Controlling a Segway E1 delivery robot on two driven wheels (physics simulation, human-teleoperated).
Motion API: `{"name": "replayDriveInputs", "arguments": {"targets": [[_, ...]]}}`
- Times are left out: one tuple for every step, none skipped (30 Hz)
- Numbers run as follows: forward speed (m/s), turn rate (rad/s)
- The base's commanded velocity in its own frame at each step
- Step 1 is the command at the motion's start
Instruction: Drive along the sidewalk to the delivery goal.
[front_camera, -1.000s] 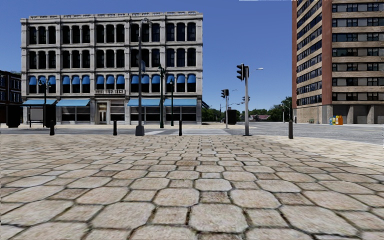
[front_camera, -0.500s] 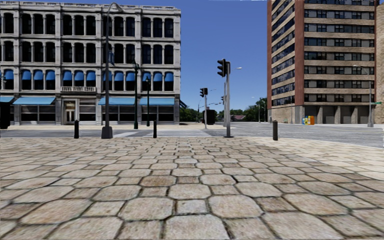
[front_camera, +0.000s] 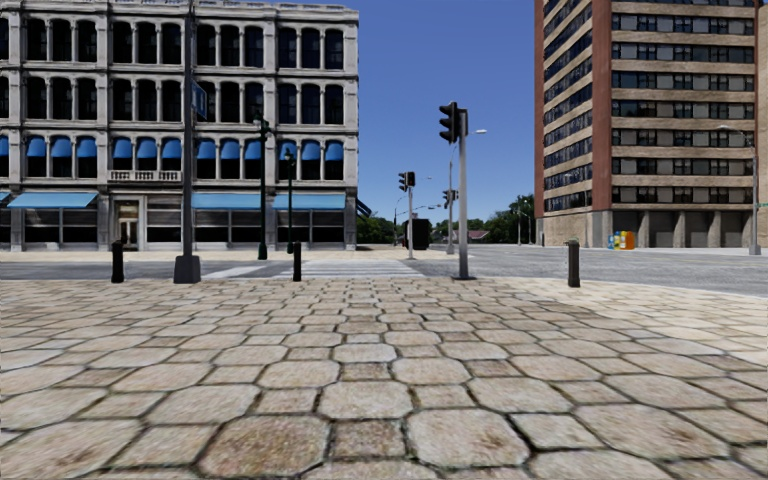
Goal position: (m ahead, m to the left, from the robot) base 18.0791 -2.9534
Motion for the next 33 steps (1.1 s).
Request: {"name": "replayDriveInputs", "arguments": {"targets": [[2.0,-0.11],[2.0,-0.11],[2.0,-0.27],[2.0,-0.41],[2.0,-0.44],[2.0,-0.44],[2.0,-0.41],[2.0,-0.19],[2.0,-0.01],[2.0,0.0],[2.0,0.0],[2.0,0.0],[2.0,0.0],[2.0,0.0],[2.0,0.0],[2.0,0.0],[2.0,0.0],[2.0,0.0],[2.0,0.0],[2.0,0.0],[2.0,0.0],[2.0,0.0],[2.0,0.0],[2.0,0.0],[2.0,0.0],[2.0,0.0],[2.0,0.0],[2.0,0.0],[2.0,0.0],[2.0,0.03],[2.0,0.19],[2.0,0.19],[2.0,0.3]]}}
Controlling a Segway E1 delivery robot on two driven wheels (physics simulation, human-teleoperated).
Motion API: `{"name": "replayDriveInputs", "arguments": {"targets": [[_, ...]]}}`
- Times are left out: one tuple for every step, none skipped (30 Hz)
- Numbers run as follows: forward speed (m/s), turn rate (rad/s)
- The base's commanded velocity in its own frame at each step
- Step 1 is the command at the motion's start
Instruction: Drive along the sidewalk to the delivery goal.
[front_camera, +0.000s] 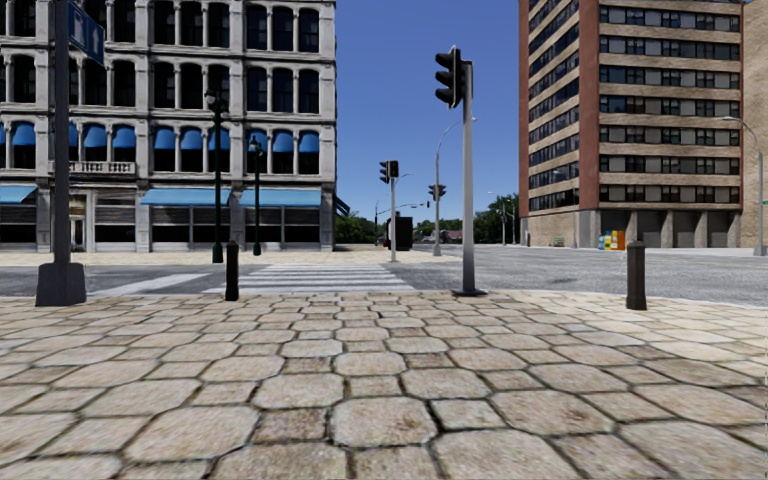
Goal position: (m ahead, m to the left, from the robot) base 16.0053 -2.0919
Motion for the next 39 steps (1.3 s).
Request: {"name": "replayDriveInputs", "arguments": {"targets": [[2.0,0.37],[2.0,0.47],[2.0,0.47],[2.0,0.5],[2.0,0.51],[2.0,0.51],[2.0,0.51],[2.0,0.51],[2.0,0.51],[2.0,0.47],[2.0,0.47],[2.0,0.42],[2.0,0.38],[2.0,0.0],[2.0,0.0],[2.0,0.0],[2.0,0.0],[2.0,0.0],[2.0,0.0],[2.0,0.0],[2.0,0.0],[2.0,0.0],[2.0,0.0],[2.0,0.0],[2.0,0.0],[2.0,0.0],[2.0,0.0],[2.0,0.0],[2.0,0.0],[2.0,0.0],[2.0,0.0],[2.0,0.0],[2.0,0.0],[2.0,0.0],[2.0,0.0],[2.0,0.0],[2.0,0.0],[2.0,0.0],[2.0,0.0]]}}
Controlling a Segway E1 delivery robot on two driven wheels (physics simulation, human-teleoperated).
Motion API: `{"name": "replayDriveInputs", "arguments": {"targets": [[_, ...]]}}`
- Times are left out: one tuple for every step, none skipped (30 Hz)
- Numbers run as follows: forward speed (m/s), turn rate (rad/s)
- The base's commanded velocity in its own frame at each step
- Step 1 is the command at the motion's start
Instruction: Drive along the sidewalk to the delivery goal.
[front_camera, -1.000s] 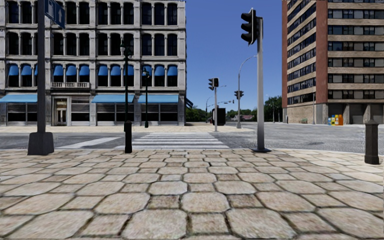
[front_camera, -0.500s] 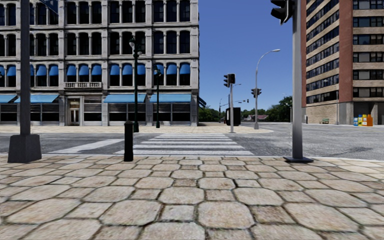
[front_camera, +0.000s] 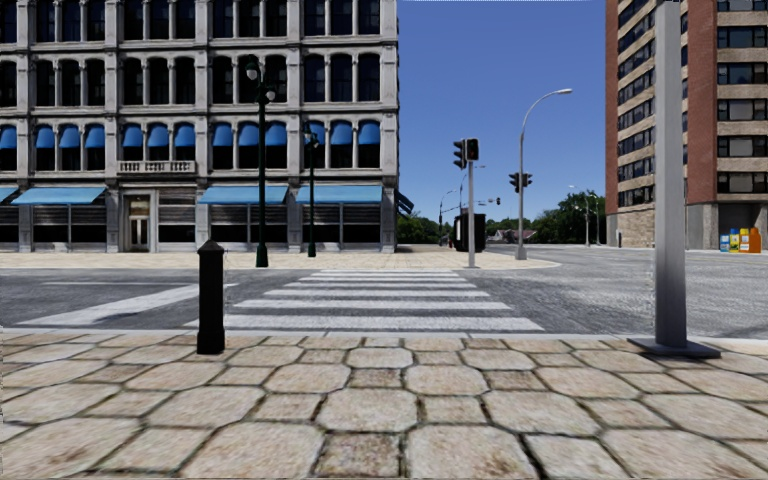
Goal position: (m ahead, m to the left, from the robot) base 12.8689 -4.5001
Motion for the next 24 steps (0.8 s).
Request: {"name": "replayDriveInputs", "arguments": {"targets": [[2.0,0.0],[2.0,0.0],[2.0,0.0],[2.0,0.0],[2.0,0.0],[2.0,0.0],[2.0,0.0],[2.0,0.0],[2.0,0.0],[2.0,0.0],[2.0,0.0],[2.0,0.0],[2.0,0.0],[2.0,0.0],[2.0,0.0],[2.0,0.0],[2.0,0.0],[2.0,0.0],[2.0,0.0],[2.0,0.0],[2.0,0.0],[2.0,0.0],[2.0,0.0],[2.0,0.0]]}}
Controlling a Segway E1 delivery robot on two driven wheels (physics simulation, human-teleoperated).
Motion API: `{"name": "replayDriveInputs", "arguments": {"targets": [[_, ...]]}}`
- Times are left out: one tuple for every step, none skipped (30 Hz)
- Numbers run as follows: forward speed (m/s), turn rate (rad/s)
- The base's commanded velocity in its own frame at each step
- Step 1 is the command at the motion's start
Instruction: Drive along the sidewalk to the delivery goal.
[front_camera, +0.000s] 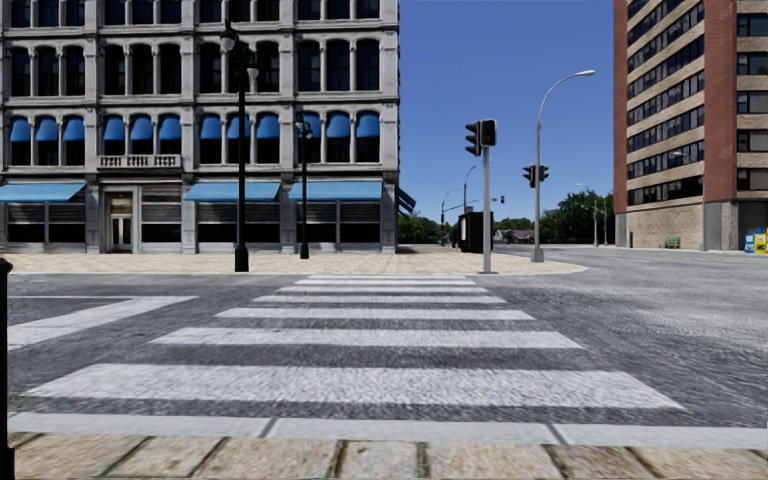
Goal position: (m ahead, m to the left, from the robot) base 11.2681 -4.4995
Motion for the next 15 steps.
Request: {"name": "replayDriveInputs", "arguments": {"targets": [[2.0,0.0],[2.0,0.0],[2.0,0.0],[2.0,0.0],[2.0,0.0],[2.0,0.0],[2.0,0.0],[2.0,0.0],[2.0,0.0],[2.0,0.0],[2.0,0.0],[2.0,0.0],[2.0,0.0],[2.0,0.0],[2.0,0.0]]}}
